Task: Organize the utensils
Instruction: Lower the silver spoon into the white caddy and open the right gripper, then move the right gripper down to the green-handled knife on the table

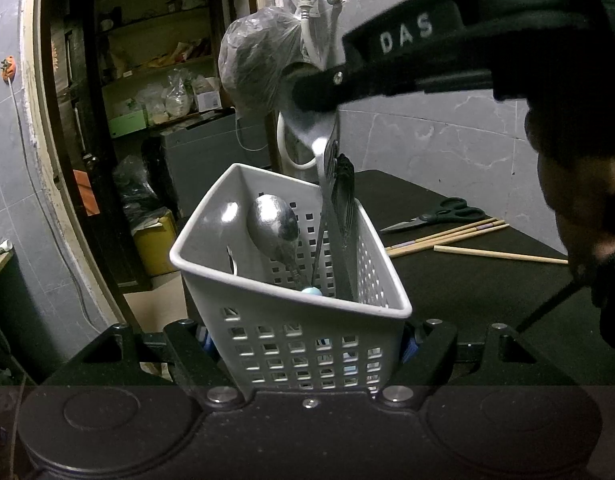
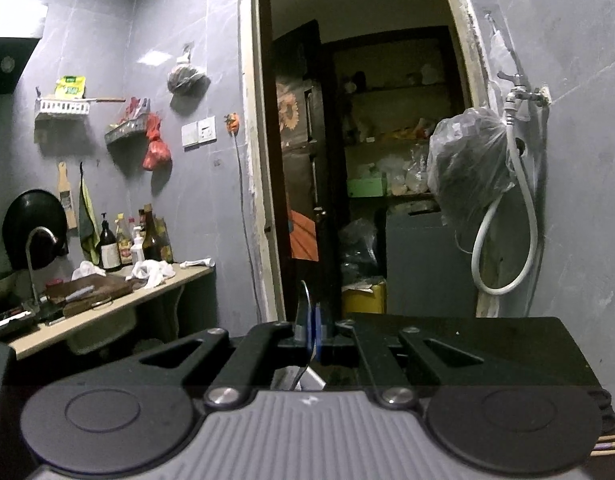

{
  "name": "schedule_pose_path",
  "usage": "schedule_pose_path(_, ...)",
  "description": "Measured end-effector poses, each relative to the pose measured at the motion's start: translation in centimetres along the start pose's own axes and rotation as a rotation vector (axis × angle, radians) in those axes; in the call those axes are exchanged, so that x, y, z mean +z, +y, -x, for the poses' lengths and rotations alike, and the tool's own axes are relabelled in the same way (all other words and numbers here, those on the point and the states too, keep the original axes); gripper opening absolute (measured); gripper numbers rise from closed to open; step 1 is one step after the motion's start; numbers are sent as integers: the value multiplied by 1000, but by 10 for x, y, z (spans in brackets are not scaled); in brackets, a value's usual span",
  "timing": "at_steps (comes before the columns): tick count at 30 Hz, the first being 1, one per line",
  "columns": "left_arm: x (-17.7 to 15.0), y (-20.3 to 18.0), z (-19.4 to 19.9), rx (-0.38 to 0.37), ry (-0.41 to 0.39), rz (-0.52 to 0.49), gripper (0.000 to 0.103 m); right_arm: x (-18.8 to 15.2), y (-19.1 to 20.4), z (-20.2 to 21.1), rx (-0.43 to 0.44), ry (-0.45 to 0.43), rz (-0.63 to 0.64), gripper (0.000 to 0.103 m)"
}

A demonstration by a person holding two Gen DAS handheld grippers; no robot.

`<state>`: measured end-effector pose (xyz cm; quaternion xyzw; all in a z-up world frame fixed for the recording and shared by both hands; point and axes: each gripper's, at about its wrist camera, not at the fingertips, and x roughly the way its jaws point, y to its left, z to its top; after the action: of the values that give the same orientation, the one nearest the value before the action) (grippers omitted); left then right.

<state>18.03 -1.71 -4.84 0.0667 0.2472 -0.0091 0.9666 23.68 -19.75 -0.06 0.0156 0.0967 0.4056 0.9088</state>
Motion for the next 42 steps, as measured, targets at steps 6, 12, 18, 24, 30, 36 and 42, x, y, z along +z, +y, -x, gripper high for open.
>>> schedule_pose_path(6, 0, 0, 0, 0, 0, 1, 78, -8, 3, -2, 3, 29, 4, 3)
schedule_pose_path(12, 0, 0, 0, 0, -1, 0, 78, -10, 2, -3, 0, 48, -2, 4)
schedule_pose_path(18, 0, 0, 0, 0, 0, 0, 78, -13, 0, -4, 1, 71, -5, 8)
schedule_pose_path(24, 0, 0, 0, 0, -1, 0, 78, -14, -1, -4, 18, 80, -13, 19)
schedule_pose_path(30, 0, 0, 0, 0, -1, 0, 78, -10, -2, 1, 30, 53, -12, 34)
schedule_pose_path(36, 0, 0, 0, 0, 0, 0, 78, 4, -9, 15, -19, -31, -22, 79)
schedule_pose_path(42, 0, 0, 0, 1, -1, -1, 79, 12, -27, 28, -142, -88, -36, 103)
